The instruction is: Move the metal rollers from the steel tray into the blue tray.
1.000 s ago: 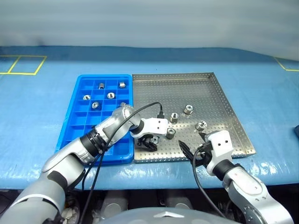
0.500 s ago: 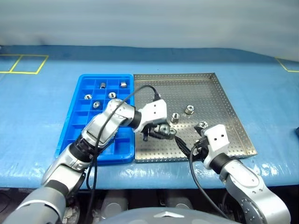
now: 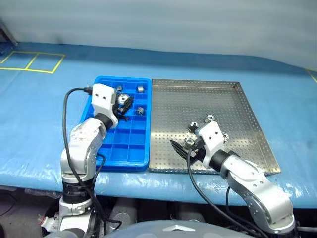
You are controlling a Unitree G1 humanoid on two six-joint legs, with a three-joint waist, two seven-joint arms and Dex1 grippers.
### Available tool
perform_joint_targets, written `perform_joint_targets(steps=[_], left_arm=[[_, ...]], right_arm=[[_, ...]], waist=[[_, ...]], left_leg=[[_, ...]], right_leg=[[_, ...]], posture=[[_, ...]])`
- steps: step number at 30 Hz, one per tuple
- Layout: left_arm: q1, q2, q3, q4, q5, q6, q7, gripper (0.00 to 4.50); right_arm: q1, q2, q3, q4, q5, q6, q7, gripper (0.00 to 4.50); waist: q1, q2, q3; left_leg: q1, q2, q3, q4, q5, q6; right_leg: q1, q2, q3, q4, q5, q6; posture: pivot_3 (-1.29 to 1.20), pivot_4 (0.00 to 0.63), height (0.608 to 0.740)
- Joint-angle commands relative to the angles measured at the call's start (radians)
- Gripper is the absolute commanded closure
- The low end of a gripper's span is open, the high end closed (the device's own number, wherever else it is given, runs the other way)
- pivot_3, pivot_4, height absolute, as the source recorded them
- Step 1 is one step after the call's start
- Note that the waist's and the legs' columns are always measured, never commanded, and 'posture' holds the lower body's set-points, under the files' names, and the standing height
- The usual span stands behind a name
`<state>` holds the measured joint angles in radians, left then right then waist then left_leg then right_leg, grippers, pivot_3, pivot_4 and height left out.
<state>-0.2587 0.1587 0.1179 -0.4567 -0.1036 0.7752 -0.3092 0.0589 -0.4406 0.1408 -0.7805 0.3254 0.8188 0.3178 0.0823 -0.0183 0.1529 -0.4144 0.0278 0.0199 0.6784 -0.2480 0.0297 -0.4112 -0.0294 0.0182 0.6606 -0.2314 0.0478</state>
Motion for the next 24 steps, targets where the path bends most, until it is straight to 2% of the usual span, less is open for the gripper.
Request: perform_joint_targets(steps=[1,7,11,24], left_arm=[[0.041,-0.005,0.008,-0.054,0.093,-0.062,0.144,2.80],[0.091,-0.035,-0.011,-0.022,0.183,-0.065,0.296,2.80],[0.118,-0.033,-0.041,0.028,0.195,-0.093,0.303,2.80],[0.026,-0.019,-0.031,0.214,0.157,-0.176,0.292,2.80]], right_arm=[[-0.044,-0.013,0.014,0.004,0.010,-0.001,0.033,0.00],[-0.075,-0.014,0.028,0.022,0.012,0.006,0.056,0.00],[-0.064,-0.011,0.039,0.011,0.011,0.007,0.057,0.00],[0.008,0.007,0.001,-0.050,0.013,0.032,0.008,0.00]], waist=[[0.014,0.000,0.000],[0.046,0.000,0.000],[0.055,0.000,0.000],[0.044,0.000,0.000]], left_leg=[[0.000,0.000,0.000,0.000,0.000,0.000],[-0.001,0.000,-0.001,0.001,0.000,0.000],[-0.001,0.000,-0.001,0.001,0.000,0.000],[-0.003,0.000,-0.001,0.001,0.000,0.000]], right_leg=[[0.000,0.000,0.000,0.000,0.001,-0.001],[0.000,-0.001,-0.001,-0.001,0.002,-0.004],[0.000,-0.001,-0.001,-0.001,0.002,-0.004],[-0.001,-0.001,-0.002,-0.001,0.002,-0.006]], posture=[[0.30,0.150,0.740],[0.31,0.150,0.740],[0.31,0.150,0.740],[0.23,0.150,0.740]])
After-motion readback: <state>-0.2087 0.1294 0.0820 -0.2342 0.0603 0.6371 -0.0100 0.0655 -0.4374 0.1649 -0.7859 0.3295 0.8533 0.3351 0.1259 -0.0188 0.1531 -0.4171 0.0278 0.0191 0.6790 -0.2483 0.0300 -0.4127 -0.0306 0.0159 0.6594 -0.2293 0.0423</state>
